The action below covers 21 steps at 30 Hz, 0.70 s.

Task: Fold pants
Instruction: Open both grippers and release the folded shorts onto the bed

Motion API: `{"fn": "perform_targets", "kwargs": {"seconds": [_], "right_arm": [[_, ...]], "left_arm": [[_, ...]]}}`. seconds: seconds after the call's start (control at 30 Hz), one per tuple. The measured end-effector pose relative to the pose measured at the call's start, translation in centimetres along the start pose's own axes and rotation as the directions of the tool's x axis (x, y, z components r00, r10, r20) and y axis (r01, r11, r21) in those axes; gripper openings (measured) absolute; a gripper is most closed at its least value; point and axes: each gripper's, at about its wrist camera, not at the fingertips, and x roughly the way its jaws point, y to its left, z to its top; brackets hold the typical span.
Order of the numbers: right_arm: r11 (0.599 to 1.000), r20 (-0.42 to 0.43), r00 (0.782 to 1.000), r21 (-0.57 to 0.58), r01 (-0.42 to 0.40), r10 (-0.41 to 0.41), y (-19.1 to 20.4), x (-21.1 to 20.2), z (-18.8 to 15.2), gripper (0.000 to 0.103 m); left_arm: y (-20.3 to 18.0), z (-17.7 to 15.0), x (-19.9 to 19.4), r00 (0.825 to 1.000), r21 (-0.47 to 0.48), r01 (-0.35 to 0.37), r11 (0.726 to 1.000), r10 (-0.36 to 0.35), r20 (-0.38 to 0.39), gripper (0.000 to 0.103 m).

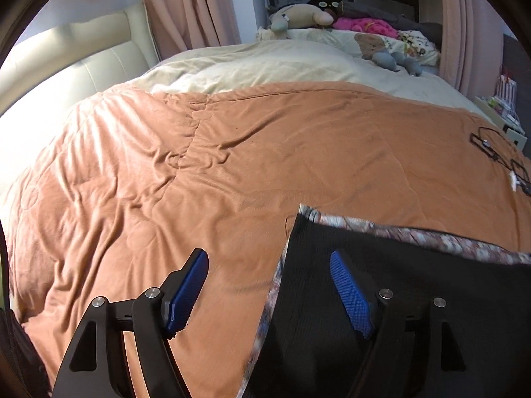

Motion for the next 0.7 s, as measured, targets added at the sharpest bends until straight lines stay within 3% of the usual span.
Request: {"fn": "perform_targets", "kwargs": {"seconds": [0.3,0.53,0.7], "right_arm": [[0.996,-0.028,0.998,0.072,-0.059,0.061,-1.8,-3.8,-2.3,0.079],[0.973,-0.079,0.984,0.179,-0.142,0.159,-3.4,-5.0,-4.6,0.078],[0.953,-0.107,0.971,0.242,-0.181,0.212,-3.9,-4.9,-5.9,0.072]], "left_arm": [[1.8,-3.5,-5.8,0.999,0.011,0.027,1.0,-0.026,-0.019,0.078],[4.0,-8.3,-8.3,0.994,-0.064,0.075,0.995,-0.08,-0.079,0.078],[5.3,-11.6,-9.1,0.986,-0.097,0.104,0.99,-0.116,-0.118,0.078]]}}
